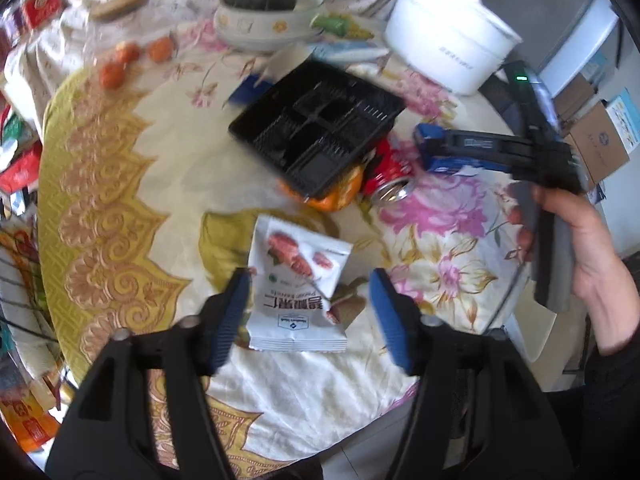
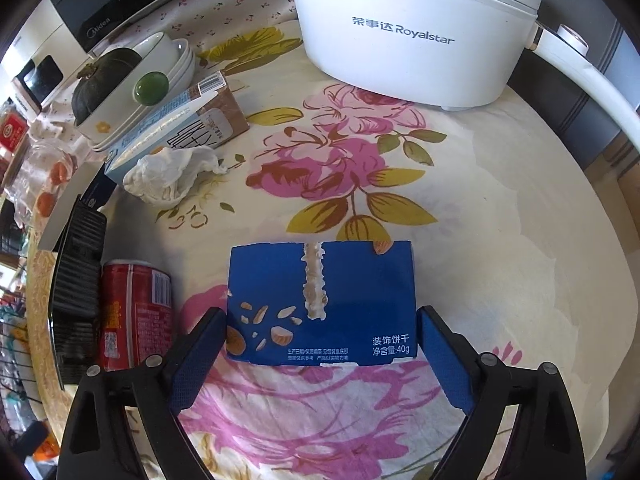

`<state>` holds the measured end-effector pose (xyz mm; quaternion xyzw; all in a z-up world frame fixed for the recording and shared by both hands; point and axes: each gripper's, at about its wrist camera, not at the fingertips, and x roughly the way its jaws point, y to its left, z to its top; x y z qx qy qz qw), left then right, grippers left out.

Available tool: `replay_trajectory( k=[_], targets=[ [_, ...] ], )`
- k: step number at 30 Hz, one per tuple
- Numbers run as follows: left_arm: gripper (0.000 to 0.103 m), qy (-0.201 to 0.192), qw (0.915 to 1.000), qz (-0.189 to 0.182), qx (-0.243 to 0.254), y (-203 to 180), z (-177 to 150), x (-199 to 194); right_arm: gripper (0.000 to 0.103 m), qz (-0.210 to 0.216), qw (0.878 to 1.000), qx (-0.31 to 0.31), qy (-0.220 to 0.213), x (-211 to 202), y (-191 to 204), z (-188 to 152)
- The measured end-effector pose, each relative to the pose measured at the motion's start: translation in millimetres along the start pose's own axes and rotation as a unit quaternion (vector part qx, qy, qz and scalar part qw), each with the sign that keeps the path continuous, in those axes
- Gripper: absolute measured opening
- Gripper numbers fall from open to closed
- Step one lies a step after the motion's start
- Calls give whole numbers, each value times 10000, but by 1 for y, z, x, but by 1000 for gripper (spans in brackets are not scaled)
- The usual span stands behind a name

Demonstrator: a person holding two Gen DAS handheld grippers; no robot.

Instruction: Collect trash

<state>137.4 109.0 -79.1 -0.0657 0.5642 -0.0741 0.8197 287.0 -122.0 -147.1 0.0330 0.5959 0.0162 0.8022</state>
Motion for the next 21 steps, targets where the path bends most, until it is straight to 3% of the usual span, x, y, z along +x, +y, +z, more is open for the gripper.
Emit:
replay_trajectory(
  k=[9, 17, 19, 21],
  targets=[
    [81, 577, 9980, 159, -182, 8, -3, 50, 95, 45, 9997, -226, -108, -41, -29, -31],
    [81, 636, 9974, 188, -289, 6, -7, 63, 95, 112, 9995, -276, -99, -75, -58, -67],
    [79, 614, 9975, 194, -288, 3, -8, 61, 95, 88, 9995, -282, -98, -81, -65, -76],
    [68, 590, 9977, 201, -280, 2, -9, 60, 95, 67, 9995, -280, -108, -95, -74, -86]
  ],
)
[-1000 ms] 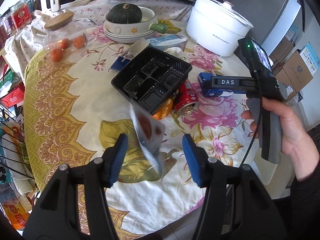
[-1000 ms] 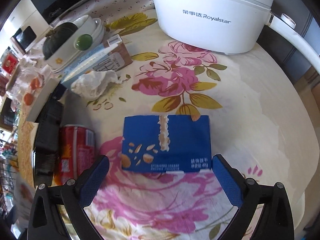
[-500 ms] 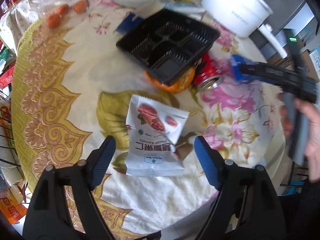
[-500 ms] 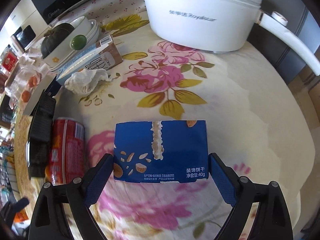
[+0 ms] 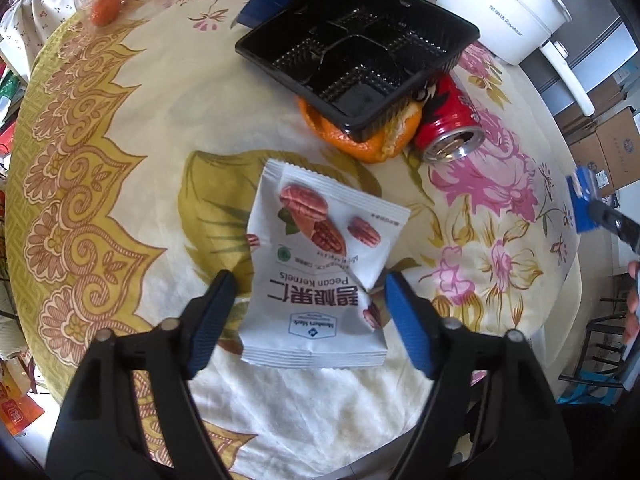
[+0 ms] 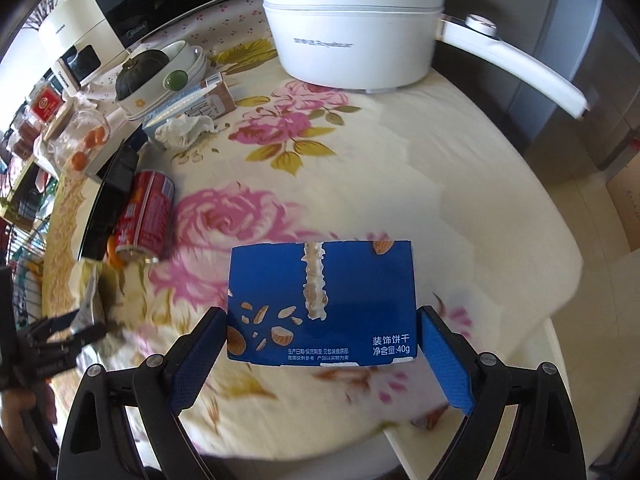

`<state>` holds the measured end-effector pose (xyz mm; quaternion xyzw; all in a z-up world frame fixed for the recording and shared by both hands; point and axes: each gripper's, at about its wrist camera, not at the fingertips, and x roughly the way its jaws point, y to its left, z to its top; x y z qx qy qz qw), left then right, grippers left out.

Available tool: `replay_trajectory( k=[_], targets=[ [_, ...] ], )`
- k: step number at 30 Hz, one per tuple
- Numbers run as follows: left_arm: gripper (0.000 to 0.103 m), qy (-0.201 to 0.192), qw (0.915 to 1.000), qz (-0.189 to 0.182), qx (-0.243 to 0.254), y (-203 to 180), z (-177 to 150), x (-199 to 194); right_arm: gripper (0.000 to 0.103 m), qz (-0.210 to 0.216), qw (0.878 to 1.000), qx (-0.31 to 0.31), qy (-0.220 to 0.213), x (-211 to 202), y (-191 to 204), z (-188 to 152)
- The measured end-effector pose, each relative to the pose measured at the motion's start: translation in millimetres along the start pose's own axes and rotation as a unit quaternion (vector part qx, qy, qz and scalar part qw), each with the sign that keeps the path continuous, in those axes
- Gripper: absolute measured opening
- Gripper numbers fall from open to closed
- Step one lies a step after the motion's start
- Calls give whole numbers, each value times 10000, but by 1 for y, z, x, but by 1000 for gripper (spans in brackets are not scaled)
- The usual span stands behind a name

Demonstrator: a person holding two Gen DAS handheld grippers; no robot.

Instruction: Collect trash

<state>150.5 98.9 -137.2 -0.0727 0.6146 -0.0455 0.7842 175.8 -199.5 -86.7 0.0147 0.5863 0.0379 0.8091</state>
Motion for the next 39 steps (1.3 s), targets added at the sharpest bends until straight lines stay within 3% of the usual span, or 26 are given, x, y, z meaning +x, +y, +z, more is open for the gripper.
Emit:
replay_trajectory(
  k=[2, 5, 12, 19, 23, 39],
  targets=[
    [61, -15, 10000, -64, -7, 2, -2, -3, 95, -3, 10000, 32, -29, -8, -6, -5],
    [59, -5, 9999, -156, -18, 3, -8, -6, 95, 5, 9999, 117, -90, -21, -16, -15],
    [58, -24, 9996, -275, 68, 5, -19, -16, 95, 62, 9995, 232, -212, -36, -34, -38],
    [58, -338, 9976, -450, 397, -15, -23, -43, 95, 263, 9989, 375, -101, -39, -55, -58],
    [58, -479, 9951, -606, 615, -41, -22, -50, 95, 288, 9985, 425, -164, -44, -72, -67],
    [58, -364, 9839, -1012, 1430, -163, -20, -33, 95, -196, 9910, 1318, 165, -34, -188, -122]
  ],
)
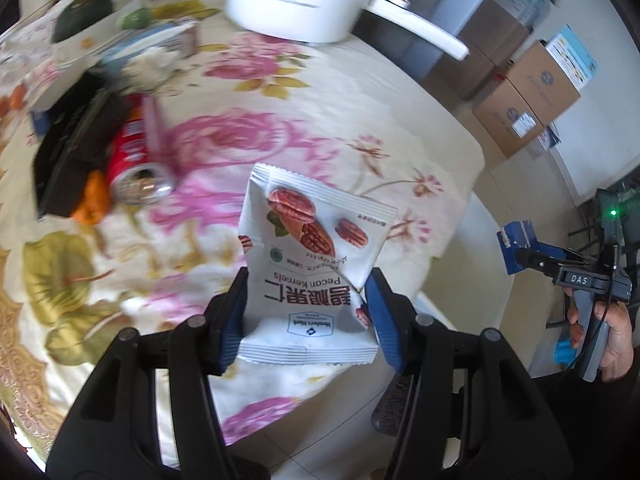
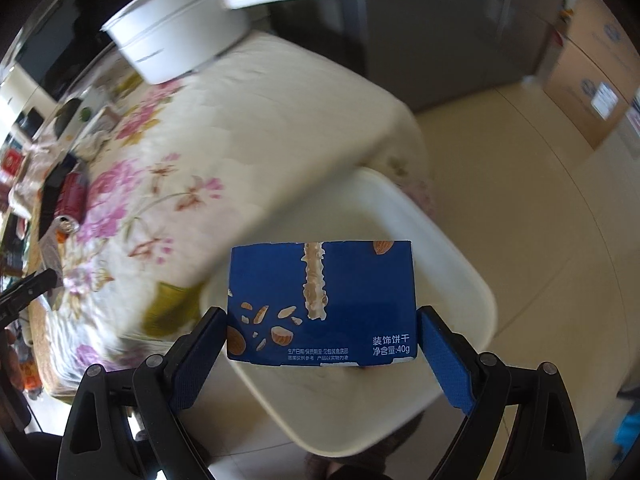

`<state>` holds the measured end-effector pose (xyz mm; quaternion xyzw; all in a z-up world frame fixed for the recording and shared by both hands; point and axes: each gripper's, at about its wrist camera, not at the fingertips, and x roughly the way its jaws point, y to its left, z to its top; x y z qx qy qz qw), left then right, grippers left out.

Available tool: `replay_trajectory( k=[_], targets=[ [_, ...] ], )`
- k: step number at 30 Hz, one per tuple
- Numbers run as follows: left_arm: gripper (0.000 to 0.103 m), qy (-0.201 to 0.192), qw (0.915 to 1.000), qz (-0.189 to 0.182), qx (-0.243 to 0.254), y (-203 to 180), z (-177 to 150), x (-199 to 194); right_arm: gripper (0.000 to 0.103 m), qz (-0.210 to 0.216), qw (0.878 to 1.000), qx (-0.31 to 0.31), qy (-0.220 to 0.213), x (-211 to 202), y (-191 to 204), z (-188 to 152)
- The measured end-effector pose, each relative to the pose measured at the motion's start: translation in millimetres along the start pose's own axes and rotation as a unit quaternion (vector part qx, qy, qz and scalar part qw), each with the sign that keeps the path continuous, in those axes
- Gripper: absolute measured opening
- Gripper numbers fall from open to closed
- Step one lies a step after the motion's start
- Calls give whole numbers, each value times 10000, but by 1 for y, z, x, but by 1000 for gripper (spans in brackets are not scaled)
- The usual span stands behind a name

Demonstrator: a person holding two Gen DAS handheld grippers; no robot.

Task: Collect trash
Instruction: 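Carry the pecan bag in the left tool while the right tool drops the blue box into the bin, then open the left tool to drop the pecan bag into the bin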

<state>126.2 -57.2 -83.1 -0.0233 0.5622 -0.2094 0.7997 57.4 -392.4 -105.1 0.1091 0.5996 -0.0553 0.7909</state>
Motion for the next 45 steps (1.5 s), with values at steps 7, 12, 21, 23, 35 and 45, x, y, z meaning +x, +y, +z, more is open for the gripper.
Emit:
replay_trajectory(
  k=[7, 12, 21, 23, 35, 45],
  targets=[
    [58, 136, 9995, -122, 259, -44, 6, 26, 95, -58, 9993, 332, 136, 8, -36, -6],
    [58, 209, 9987, -195, 431, -70, 7, 42, 96, -40, 9990, 417, 184, 14, -43, -8],
    [58, 329, 9963, -274, 746, -106, 8, 64, 99, 129, 9987, 435, 243, 16, -53, -8],
    [58, 360, 9956, -302, 806, -113, 8, 69, 100, 187, 9986, 451, 192, 13, -56, -8],
    [58, 444, 9883, -493, 1376, -161, 2, 91, 101, -93, 9989, 453, 121, 7, -78, -12],
    [62, 298, 9784, -510, 1982, -187, -6, 110, 101, -209, 9976, 638, 184, 3, -98, -23]
  ],
)
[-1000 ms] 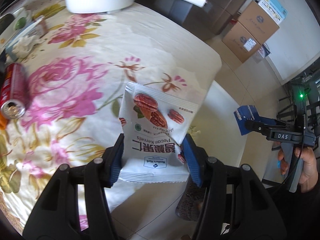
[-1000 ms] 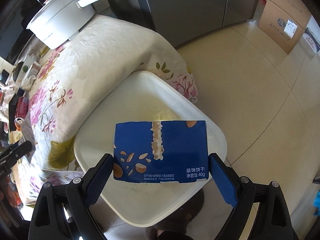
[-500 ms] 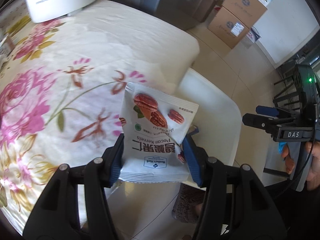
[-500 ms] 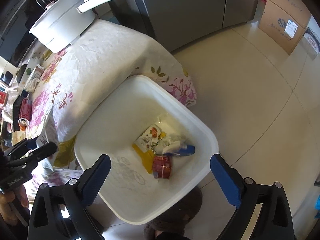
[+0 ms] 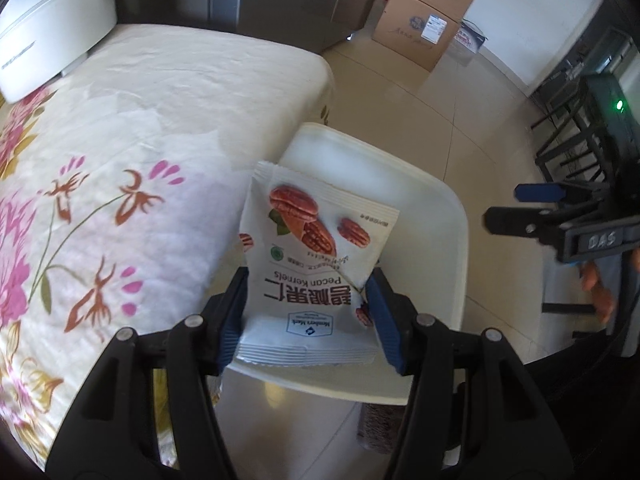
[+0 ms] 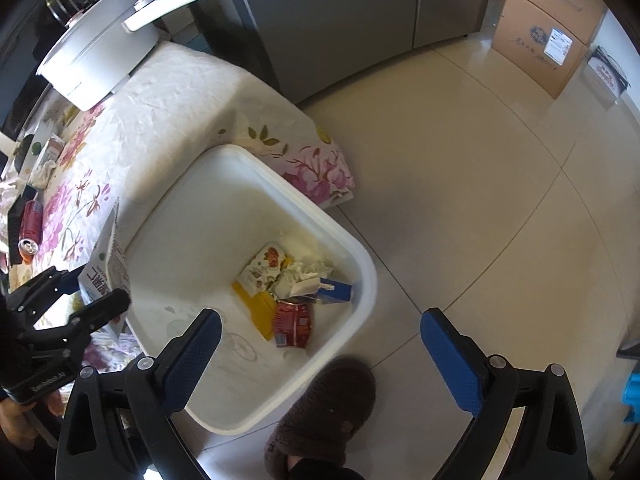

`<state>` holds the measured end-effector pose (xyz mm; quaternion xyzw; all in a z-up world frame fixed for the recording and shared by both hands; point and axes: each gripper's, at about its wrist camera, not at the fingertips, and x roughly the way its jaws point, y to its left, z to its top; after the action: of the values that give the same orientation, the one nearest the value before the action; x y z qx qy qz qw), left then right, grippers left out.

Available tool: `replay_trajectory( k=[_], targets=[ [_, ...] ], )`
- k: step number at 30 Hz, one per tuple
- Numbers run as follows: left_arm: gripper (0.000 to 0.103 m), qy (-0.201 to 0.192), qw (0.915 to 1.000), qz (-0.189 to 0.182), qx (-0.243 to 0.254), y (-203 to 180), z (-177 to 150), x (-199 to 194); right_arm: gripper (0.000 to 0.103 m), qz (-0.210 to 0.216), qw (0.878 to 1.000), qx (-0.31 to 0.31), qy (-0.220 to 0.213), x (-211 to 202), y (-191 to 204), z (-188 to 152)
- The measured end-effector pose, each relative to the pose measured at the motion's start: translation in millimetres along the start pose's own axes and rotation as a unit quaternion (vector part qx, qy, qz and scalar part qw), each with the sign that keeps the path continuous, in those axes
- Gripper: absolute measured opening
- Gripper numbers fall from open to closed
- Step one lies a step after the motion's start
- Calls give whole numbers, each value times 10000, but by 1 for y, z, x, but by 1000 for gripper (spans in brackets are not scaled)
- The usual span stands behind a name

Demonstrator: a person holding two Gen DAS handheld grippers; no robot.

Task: Collect trash
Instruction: 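Open the left tool to drop the pecan bag into the bin, then move the left tool to the table and grasp the black plastic tray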

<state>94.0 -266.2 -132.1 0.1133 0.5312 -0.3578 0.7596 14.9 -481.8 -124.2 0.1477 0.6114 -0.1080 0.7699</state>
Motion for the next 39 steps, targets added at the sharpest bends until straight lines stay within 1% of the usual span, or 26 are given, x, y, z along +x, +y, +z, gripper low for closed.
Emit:
replay_trajectory(
  k=[1, 2, 3, 5, 7, 8, 9, 11, 13, 16, 22, 26, 32, 39],
  targets=[
    [65, -32, 10000, 62, 36, 0, 0, 2, 101, -30, 10000, 31, 3, 0, -3, -1],
    [75, -93, 9998, 147, 54, 0, 0, 3, 101, -55, 10000, 42, 2, -1, -4, -1],
    [82, -131, 9998, 91, 77, 0, 0, 4, 101, -98, 9999, 48, -1, -1, -6, -1],
    [86, -166, 9998, 44, 122, -3, 0, 4, 101, -163, 9999, 44, -5, -1, -7, -2],
    [90, -184, 9993, 140, 282, -8, 0, 3, 101, -190, 9998, 35, -5, -1, -8, -3],
    [94, -203, 9989, 168, 377, -10, 0, 2, 101, -195, 9998, 26, -8, -1, -9, -3],
    [96, -222, 9987, 191, 427, -12, 0, 2, 101, -199, 9998, 15, -13, -2, -8, -3],
    [96, -239, 9983, 262, 470, -14, 2, 1, 101, -217, 9998, 5, -20, -2, -8, -3],
    [96, -256, 9985, 258, 409, -9, 3, -3, 101, -231, 9997, -3, -26, -3, -7, -2],
    [101, -323, 9987, 315, 233, 4, 2, -13, 101, -213, 9998, -20, -46, -5, -4, -2],
    [102, -527, 9973, 497, -112, 36, -9, -39, 101, -197, 9997, -151, -72, -7, 12, 2],
    [102, -618, 9951, 698, -316, 61, -21, -61, 101, -134, 9993, -318, -139, -12, 32, 6],
    [102, -800, 9904, 905, -670, 93, -41, -94, 101, -86, 9972, -689, -284, -20, 77, 13],
    [102, -929, 9820, 1293, -1012, 133, -63, -128, 101, 22, 9936, -1076, -340, -22, 133, 17]
  ],
)
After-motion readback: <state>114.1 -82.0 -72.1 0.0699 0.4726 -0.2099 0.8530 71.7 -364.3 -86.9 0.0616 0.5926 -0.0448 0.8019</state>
